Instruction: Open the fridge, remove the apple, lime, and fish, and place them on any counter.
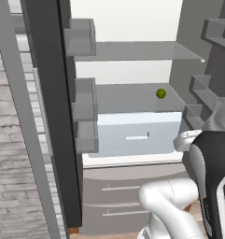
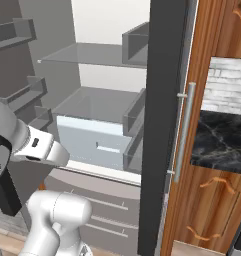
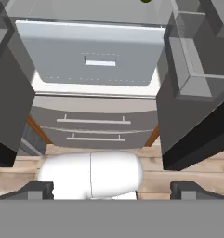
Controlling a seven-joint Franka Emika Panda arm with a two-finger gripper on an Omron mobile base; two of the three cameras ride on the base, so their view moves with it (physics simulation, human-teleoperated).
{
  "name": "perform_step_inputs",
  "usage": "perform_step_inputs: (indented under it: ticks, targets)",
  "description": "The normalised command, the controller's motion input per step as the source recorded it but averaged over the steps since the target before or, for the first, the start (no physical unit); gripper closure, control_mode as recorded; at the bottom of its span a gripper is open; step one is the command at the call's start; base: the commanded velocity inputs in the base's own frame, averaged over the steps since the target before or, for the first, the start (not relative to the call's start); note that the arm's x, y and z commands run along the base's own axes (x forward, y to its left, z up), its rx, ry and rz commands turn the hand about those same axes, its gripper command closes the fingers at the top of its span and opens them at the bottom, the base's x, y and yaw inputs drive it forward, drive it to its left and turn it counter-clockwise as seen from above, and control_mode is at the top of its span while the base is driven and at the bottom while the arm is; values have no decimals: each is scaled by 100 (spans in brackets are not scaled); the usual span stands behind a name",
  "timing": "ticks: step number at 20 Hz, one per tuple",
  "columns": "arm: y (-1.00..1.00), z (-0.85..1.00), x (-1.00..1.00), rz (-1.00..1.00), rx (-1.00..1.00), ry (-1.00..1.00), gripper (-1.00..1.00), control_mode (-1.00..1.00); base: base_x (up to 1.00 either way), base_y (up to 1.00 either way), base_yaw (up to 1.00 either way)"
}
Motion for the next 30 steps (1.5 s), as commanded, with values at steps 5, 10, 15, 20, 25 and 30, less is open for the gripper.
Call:
perform_step_inputs:
  ticks: [5, 10, 15, 20, 25, 30]
  targets:
    - [0, 0, 0, 0, 0, 0, -100, 100, 39, 36, -37]
    - [0, 0, 0, 0, 0, 0, -100, 100, 21, -24, -2]
    - [0, 0, 0, 0, 0, 0, -100, 100, 75, -4, 0]
    - [0, 0, 0, 0, 0, 0, -100, 100, 66, -27, 0]
    - [0, 0, 0, 0, 0, 0, -100, 100, 27, -14, 0]
    - [-14, -7, 13, 0, 3, 0, -100, -100, 0, 0, 0]
